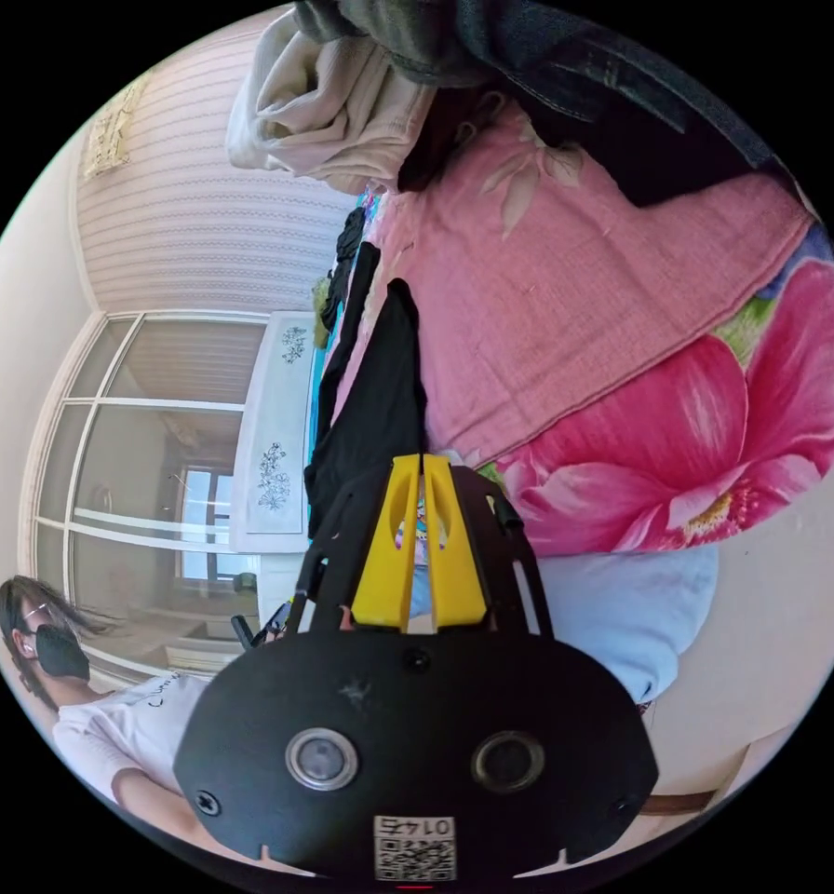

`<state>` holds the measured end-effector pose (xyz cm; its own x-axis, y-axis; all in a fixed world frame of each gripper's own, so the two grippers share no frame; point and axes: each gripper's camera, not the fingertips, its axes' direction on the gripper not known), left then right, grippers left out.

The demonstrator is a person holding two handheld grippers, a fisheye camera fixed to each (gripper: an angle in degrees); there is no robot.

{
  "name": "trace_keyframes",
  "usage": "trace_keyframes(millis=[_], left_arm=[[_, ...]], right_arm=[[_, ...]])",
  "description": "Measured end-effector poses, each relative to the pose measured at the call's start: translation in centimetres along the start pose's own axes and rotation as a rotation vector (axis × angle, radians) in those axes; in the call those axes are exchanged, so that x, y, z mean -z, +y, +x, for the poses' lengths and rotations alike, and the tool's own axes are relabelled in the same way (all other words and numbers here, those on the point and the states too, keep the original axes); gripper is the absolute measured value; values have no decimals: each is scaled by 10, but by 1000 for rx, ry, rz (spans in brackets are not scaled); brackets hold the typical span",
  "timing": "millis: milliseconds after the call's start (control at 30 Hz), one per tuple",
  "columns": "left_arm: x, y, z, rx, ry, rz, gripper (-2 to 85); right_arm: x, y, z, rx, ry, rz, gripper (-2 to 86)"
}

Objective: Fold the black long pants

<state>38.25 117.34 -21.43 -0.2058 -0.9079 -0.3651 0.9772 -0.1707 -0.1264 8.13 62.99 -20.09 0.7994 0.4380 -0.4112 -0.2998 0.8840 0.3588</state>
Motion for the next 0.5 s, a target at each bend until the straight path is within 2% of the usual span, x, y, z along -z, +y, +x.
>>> trace_keyframes(millis=[100, 200, 400, 500], left_arm=[[5, 16, -26, 62, -47, 36, -10], [-5, 6, -28, 47, -19, 71, -9], [-71, -91, 53, -342, 64, 88, 1], [-132, -168, 118, -544, 157, 97, 26]], right_arm=[[15, -3, -13, -6, 119, 76, 0], [21, -10, -29, 54, 133, 72, 3], [-35, -41, -111, 344, 330, -53, 32], [-90, -87, -144, 436, 318, -67, 50]])
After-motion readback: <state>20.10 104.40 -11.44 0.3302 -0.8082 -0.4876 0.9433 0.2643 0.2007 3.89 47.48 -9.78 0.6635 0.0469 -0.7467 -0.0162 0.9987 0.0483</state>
